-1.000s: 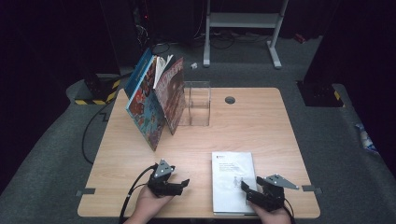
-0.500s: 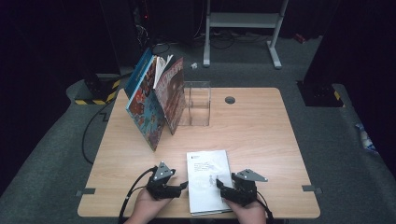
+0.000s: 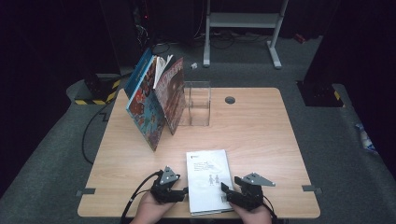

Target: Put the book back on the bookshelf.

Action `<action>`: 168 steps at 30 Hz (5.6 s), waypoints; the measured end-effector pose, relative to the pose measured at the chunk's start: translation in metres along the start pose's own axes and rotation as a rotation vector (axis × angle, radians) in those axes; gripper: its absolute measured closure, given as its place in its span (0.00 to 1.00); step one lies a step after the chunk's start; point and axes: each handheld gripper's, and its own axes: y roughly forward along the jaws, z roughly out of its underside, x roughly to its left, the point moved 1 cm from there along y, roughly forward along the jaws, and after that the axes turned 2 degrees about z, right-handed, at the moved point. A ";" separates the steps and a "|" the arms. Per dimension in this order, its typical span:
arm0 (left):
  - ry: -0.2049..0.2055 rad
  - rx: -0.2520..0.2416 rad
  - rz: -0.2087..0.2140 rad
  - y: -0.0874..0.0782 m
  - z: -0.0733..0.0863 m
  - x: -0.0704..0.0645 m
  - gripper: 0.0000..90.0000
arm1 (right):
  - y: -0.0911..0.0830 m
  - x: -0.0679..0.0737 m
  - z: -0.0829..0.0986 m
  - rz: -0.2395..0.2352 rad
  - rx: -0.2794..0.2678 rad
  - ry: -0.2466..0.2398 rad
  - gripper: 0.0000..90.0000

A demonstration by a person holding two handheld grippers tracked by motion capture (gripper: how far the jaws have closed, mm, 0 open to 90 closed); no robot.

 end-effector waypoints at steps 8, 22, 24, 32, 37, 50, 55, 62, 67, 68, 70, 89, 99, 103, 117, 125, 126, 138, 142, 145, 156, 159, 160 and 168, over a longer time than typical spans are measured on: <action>-0.008 0.013 -0.014 0.010 -0.012 0.006 0.45 | 0.006 0.001 -0.005 0.032 0.000 0.014 0.39; -0.056 -0.003 -0.122 0.002 -0.012 0.046 0.41 | 0.026 0.003 -0.017 0.023 -0.021 -0.004 0.39; -0.112 -0.065 -0.075 -0.009 -0.011 0.051 0.41 | 0.025 0.000 -0.016 0.005 -0.027 -0.004 0.39; -0.088 -0.116 0.075 0.005 -0.032 0.026 0.27 | 0.024 -0.004 -0.009 -0.024 -0.065 0.024 0.39; -0.110 -0.107 0.133 0.023 -0.037 0.024 0.22 | 0.024 -0.004 -0.009 -0.023 -0.065 0.012 0.39; -0.113 -0.108 0.154 0.030 -0.039 0.020 0.18 | 0.024 -0.003 -0.008 -0.022 -0.073 0.007 0.39; -0.111 -0.110 0.172 0.026 -0.037 0.025 0.25 | 0.025 -0.005 -0.008 -0.031 -0.076 -0.007 0.38; -0.110 -0.120 0.160 0.023 -0.036 0.023 0.29 | 0.025 -0.003 -0.009 -0.018 -0.072 -0.017 0.39; -0.105 -0.149 0.151 0.018 -0.034 0.025 0.40 | 0.024 -0.001 -0.009 -0.006 -0.073 -0.020 0.39; -0.103 -0.151 0.152 0.016 -0.034 0.026 0.42 | 0.024 -0.001 -0.009 -0.006 -0.072 -0.019 0.39; -0.094 -0.165 0.152 0.015 -0.033 0.027 0.47 | 0.024 -0.001 -0.009 -0.006 -0.073 -0.018 0.39; 0.062 -0.245 0.101 0.001 -0.034 0.016 0.53 | 0.033 -0.021 -0.029 -0.066 -0.006 0.039 0.30; 0.131 -0.291 0.105 -0.005 -0.035 0.010 0.53 | 0.042 -0.030 -0.035 -0.157 0.049 0.107 0.23; 0.162 -0.319 0.091 -0.009 -0.036 0.006 0.53 | 0.044 -0.031 -0.036 -0.181 0.060 0.136 0.18; 0.235 -0.379 0.056 -0.015 -0.036 -0.002 0.54 | 0.052 -0.038 -0.035 -0.290 0.089 0.222 0.09; 0.267 -0.396 0.042 -0.018 -0.035 -0.006 0.54 | 0.053 -0.040 -0.036 -0.316 0.092 0.233 0.08; 0.273 -0.400 0.040 -0.018 -0.035 -0.006 0.54 | 0.053 -0.041 -0.036 -0.319 0.092 0.235 0.08; 0.314 -0.426 0.024 -0.021 -0.033 -0.010 0.54 | 0.055 -0.046 -0.035 -0.376 0.087 0.270 0.08; 0.323 -0.433 0.021 -0.022 -0.033 -0.011 0.54 | 0.056 -0.046 -0.035 -0.387 0.083 0.277 0.08; 0.333 -0.440 0.018 -0.023 -0.033 -0.012 0.54 | 0.056 -0.047 -0.035 -0.398 0.078 0.285 0.08; 0.327 -0.446 0.024 -0.022 -0.031 -0.012 0.54 | 0.059 -0.048 -0.034 -0.445 0.083 0.313 0.08; 0.317 -0.434 0.024 -0.021 -0.031 -0.011 0.54 | 0.058 -0.047 -0.034 -0.430 0.081 0.307 0.09; 0.299 -0.423 0.029 -0.019 -0.031 -0.009 0.54 | 0.057 -0.047 -0.034 -0.422 0.076 0.299 0.10; 0.261 -0.393 0.044 -0.015 -0.031 -0.005 0.54 | 0.044 -0.043 -0.036 -0.357 0.048 0.232 0.16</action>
